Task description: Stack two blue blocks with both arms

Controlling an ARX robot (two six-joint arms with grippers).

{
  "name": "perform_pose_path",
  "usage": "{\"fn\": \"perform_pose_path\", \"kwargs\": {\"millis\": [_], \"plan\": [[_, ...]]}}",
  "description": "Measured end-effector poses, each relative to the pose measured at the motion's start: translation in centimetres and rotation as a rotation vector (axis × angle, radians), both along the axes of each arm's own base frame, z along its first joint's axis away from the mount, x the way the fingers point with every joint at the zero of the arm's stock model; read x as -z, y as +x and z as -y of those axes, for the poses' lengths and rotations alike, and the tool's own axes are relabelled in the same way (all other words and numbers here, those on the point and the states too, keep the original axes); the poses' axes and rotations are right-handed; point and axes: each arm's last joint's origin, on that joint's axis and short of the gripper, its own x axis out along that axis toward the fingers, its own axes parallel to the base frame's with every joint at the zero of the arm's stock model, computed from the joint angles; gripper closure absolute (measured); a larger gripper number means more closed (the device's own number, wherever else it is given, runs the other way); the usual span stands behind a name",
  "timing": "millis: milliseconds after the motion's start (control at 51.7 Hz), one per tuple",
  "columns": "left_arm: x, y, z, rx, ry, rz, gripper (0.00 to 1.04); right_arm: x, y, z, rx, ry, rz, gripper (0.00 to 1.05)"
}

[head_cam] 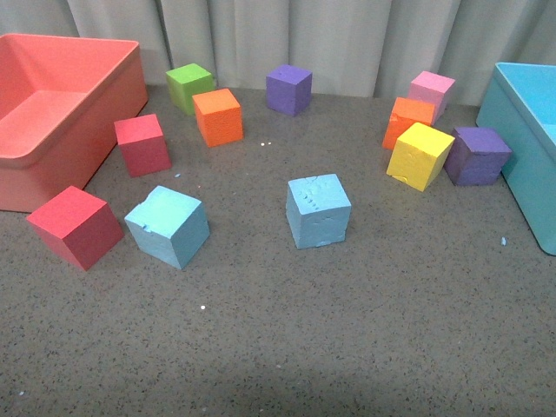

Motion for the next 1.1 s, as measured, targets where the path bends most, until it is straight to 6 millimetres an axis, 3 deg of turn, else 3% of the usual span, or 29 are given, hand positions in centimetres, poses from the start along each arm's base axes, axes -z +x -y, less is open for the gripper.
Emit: {"fn": "perform_pose_path", "kwargs": {"millis": [271,426,619,755,793,909,967,1103], "plan": [[0.0,0.0,0.0,0.000,0.000,0.000,0.07,0.2,-1.1,0.0,-0.002,-0.002,-0.003,1.02],[0.0,0.0,0.0,0.000,0.000,0.000,0.07,0.3,-1.1,0.0,-0.002,-0.002,-0.007,0.71],[0.0,0.0,0.0,0.000,0.000,0.000,0.07,0.3,-1.1,0.0,-0.002,-0.002,-0.006,0.41],[0.0,0.0,0.0,0.000,0.000,0.000,0.07,0.3,-1.1,0.0,-0.002,-0.001,-0.006,0.08],[0.0,0.0,0.0,0.002,0.000,-0.002,0.07,0.3,-1.1,0.0,-0.002,-0.001,-0.006,0.09],[0.2,0.8,0.2,0.078,-0.016,-0.350,0.07,0.3,-1.1,0.0,-0.003,-0.001,-0.006,0.09],[0.2,1.5,0.4,0.094,-0.012,-0.408,0.07,0.3,-1.1,0.0,-0.002,-0.001,-0.005,0.09],[-1.4,5.6,1.5,0.214,0.026,-0.436,0.07,0.3,-1.1,0.0,-0.002,-0.001,-0.005,0.09]]}}
